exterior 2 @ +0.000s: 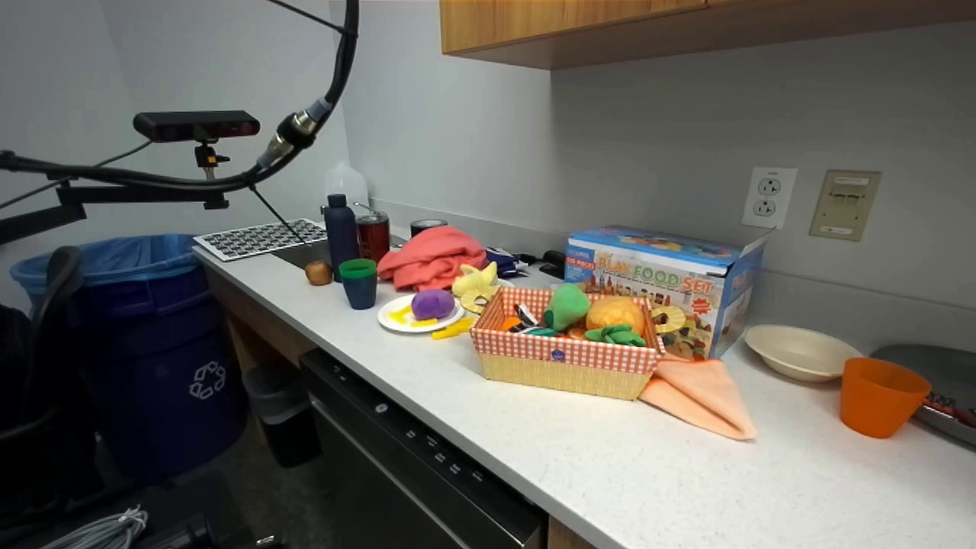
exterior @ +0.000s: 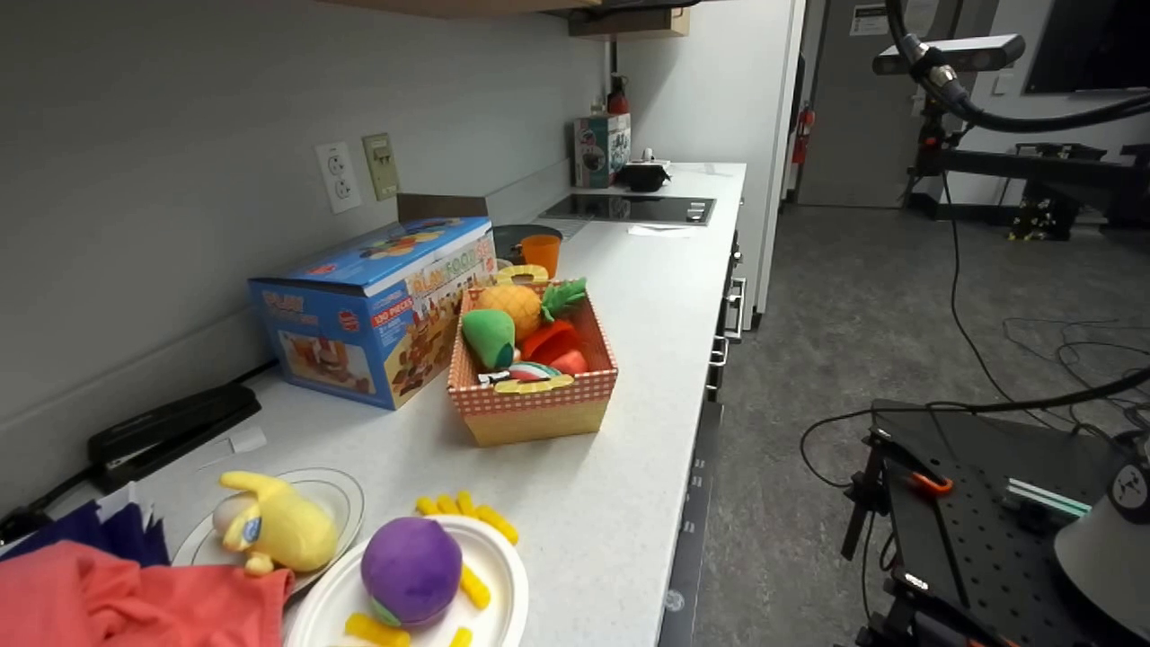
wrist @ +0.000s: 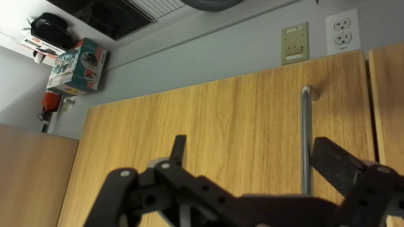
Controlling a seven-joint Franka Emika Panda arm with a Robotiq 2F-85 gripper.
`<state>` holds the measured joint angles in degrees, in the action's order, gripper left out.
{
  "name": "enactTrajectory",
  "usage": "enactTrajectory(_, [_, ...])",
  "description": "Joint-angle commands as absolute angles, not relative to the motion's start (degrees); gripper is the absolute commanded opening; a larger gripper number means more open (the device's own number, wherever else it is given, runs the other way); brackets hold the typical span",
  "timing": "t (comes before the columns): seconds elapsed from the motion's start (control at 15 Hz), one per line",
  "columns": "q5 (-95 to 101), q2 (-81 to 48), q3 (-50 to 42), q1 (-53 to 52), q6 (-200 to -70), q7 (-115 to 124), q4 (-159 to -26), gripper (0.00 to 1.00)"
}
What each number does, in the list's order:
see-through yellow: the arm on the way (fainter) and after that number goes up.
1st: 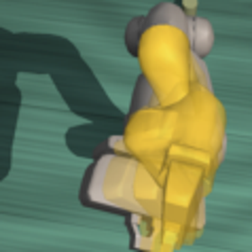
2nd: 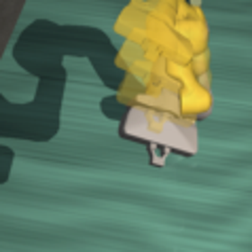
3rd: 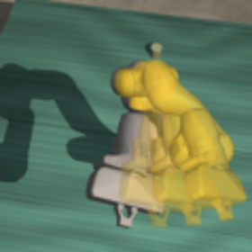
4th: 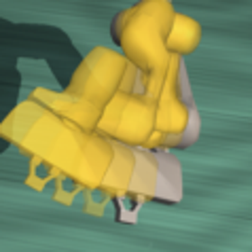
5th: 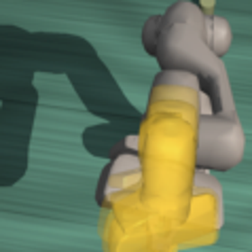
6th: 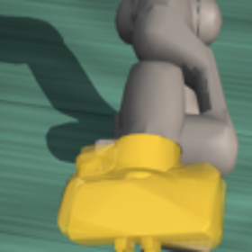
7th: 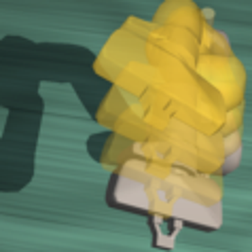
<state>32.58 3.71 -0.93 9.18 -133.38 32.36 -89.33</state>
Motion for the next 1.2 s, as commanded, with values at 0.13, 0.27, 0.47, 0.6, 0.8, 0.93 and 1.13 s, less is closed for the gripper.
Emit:
enactTrajectory(0.13, [33.66,-0.02,-2.94,8.87,-136.97,33.65,-85.79,1.0])
enactTrajectory(0.27, [33.43,-0.15,-3.22,8.86,-137.9,33.9,-85.91,1.0])
enactTrajectory(0.47, [34.14,0.04,-2.41,10.29,-142.07,35.66,-86.5,1.0])
enactTrajectory(0.6, [35.17,-0.43,-2.99,10.81,-145.34,37.83,-86.0,1.0])
enactTrajectory(0.8, [36.7,-0.76,-3.32,10.89,-145.33,39.73,-86.02,1.0])
enactTrajectory(0.93, [39.2,-0.53,-3.09,10.72,-142.92,42.04,-85.77,1.0])
enactTrajectory(1.13, [45.92,0.71,-2.26,10.18,-138.56,44.89,-86.53,1.0])
